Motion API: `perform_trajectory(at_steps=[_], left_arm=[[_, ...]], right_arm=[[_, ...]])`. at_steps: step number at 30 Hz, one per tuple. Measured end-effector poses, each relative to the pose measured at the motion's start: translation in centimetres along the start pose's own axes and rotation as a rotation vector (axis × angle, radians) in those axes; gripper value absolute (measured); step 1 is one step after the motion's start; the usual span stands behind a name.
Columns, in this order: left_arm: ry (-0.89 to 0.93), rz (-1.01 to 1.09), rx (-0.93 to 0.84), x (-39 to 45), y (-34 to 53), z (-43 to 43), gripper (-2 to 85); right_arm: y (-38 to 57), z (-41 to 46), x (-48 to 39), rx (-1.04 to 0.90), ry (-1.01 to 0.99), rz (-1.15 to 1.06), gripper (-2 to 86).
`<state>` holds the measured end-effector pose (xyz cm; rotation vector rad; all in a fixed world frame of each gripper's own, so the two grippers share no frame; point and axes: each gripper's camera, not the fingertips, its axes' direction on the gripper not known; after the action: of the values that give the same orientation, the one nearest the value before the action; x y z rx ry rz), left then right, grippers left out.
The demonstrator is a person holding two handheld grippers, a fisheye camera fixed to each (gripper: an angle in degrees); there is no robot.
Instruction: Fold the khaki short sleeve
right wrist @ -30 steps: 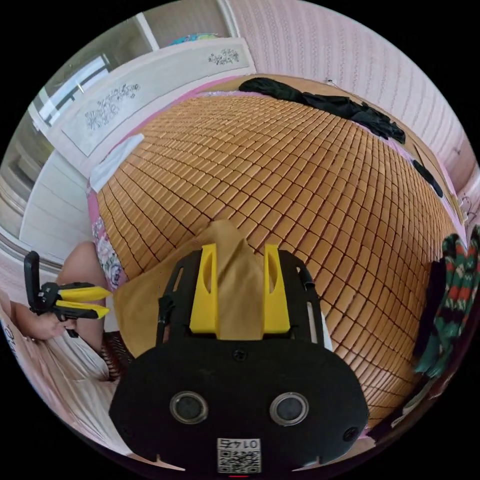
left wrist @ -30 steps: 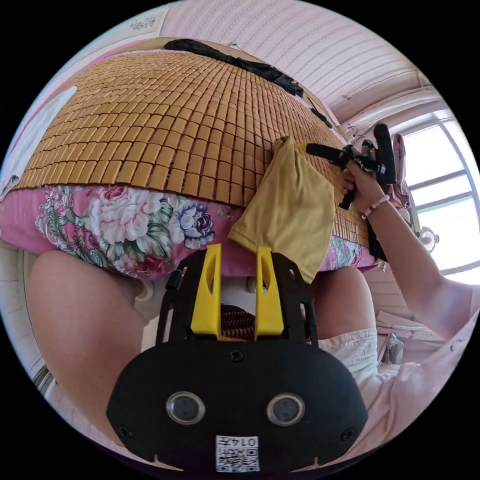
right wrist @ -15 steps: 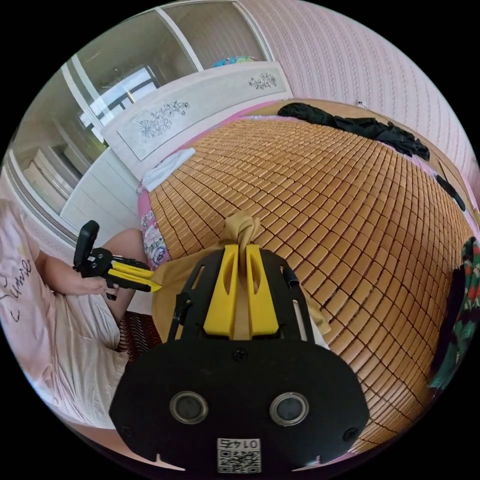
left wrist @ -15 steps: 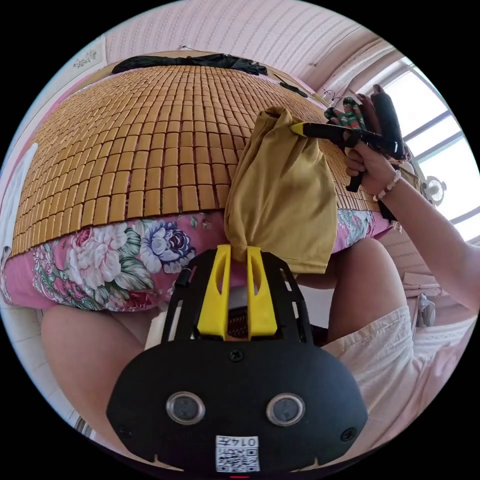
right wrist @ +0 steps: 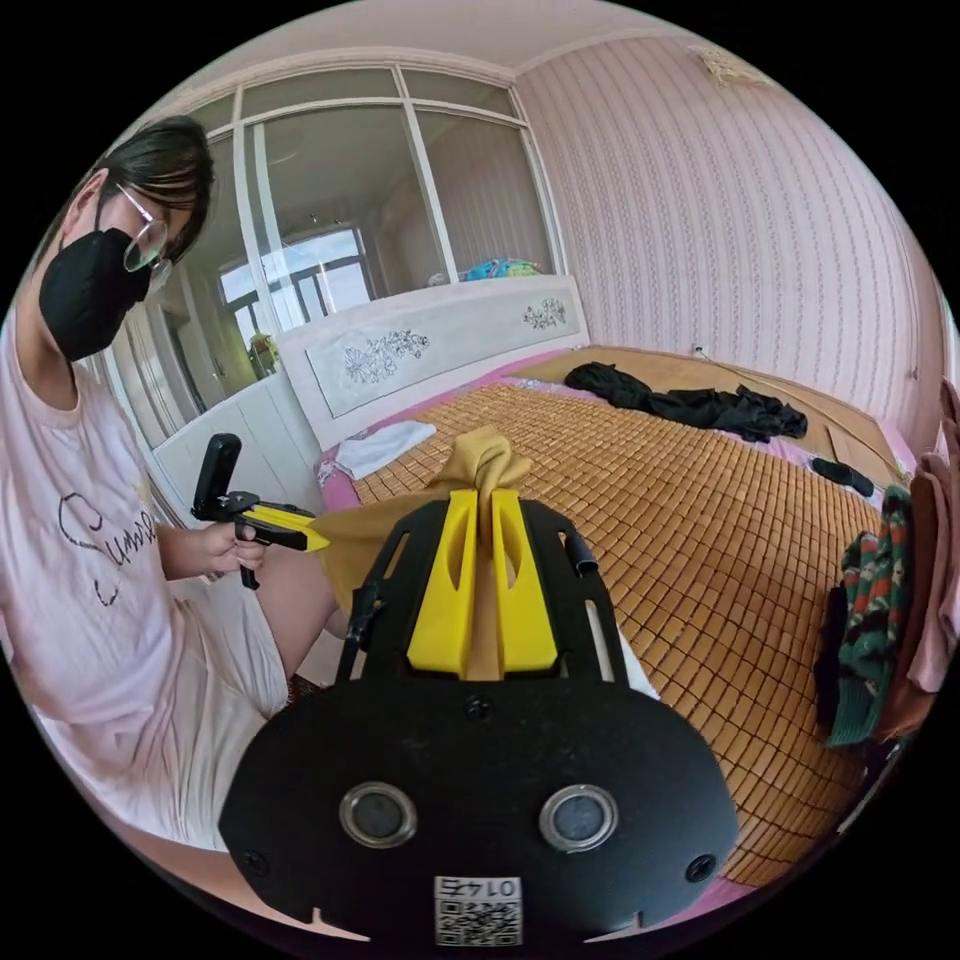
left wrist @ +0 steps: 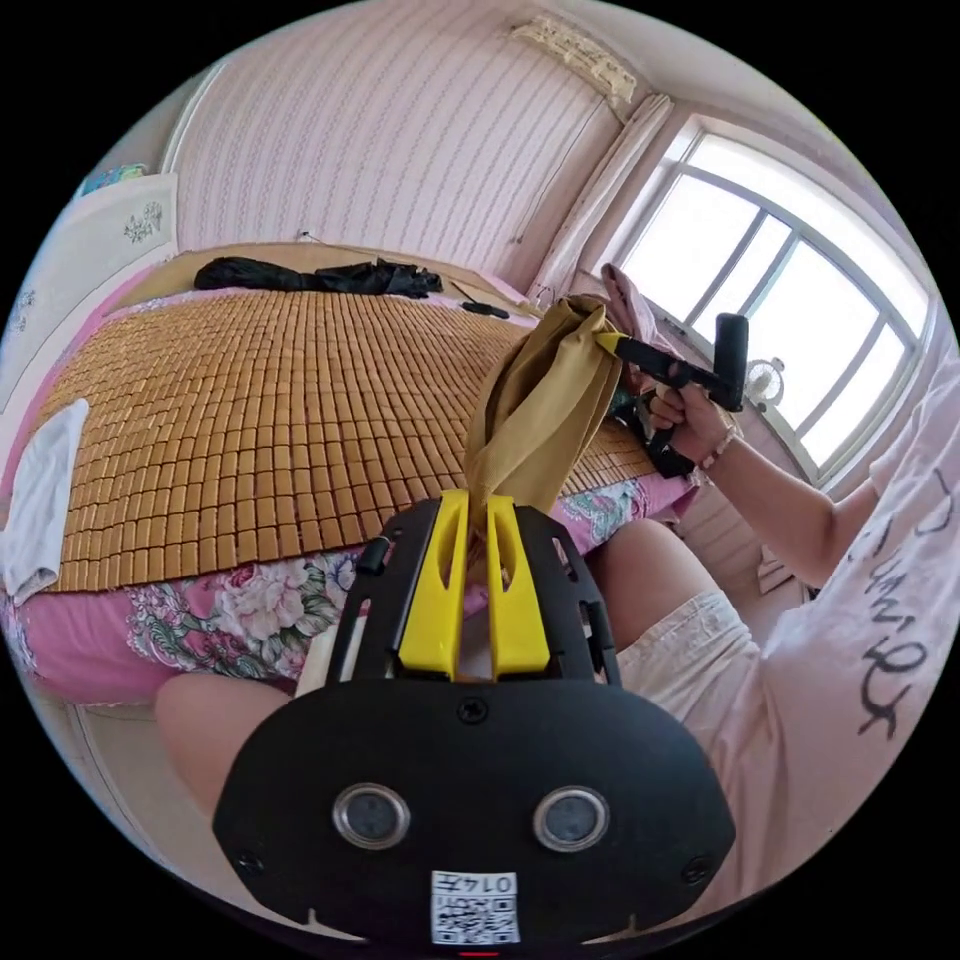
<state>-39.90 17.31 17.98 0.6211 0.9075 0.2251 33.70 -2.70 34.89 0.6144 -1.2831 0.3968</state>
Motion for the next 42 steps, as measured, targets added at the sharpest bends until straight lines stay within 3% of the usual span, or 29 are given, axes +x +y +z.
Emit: perform_trajectory(at_steps=[6, 12, 15, 17, 19, 22, 27, 30, 35, 42], left_arm=[[-0.173, -0.088, 0.155, -3.4, 1.9, -11.2, 1.8], [-0.521, -0.225, 0.288, -12.2, 2.1, -22.6, 2.8], [-0.632, -0.384, 0.322, -22.1, 1.4, -26.4, 4.8], [-0.661, -0.526, 0.341, -28.9, 2.9, -27.4, 6.3], [-0.759, -0.702, 0.295, -35.2, 6.8, -26.8, 7.3], [-0.755, -0.780, 0.193, -38.0, 11.5, -24.9, 8.3], [-0.693, -0.643, 0.135, -32.1, 17.2, -21.2, 8.2], [-0.629, -0.479, 0.131, -25.2, 18.6, -18.0, 7.9], [-0.453, -0.136, 0.159, -12.5, 17.7, -9.9, 7.1], [0.038, 0.216, 0.085, 6.1, 10.5, 7.4, 7.6]], right_arm=[[-9.5, 9.4, -4.1, 0.034, -0.172, -0.163, 1.6], [-26.8, 28.4, -12.2, -0.070, -0.371, -0.368, 2.4], [-36.5, 43.8, -15.9, -0.307, -0.401, -0.219, 4.3], [-39.7, 54.6, -17.3, -0.441, -0.299, -0.109, 6.6], [-39.3, 59.8, -17.4, -0.566, -0.187, -0.043, 7.7], [-36.0, 61.5, -16.3, -0.558, -0.249, -0.033, 8.4], [-24.6, 54.9, -10.3, -0.643, -0.340, -0.059, 8.2], [-15.4, 43.4, -6.1, -0.639, -0.256, -0.006, 7.1], [-2.5, 18.2, -2.7, -0.594, 0.201, 0.120, 8.3], [6.0, -6.3, -0.1, -0.405, 0.704, 0.406, 13.3]])
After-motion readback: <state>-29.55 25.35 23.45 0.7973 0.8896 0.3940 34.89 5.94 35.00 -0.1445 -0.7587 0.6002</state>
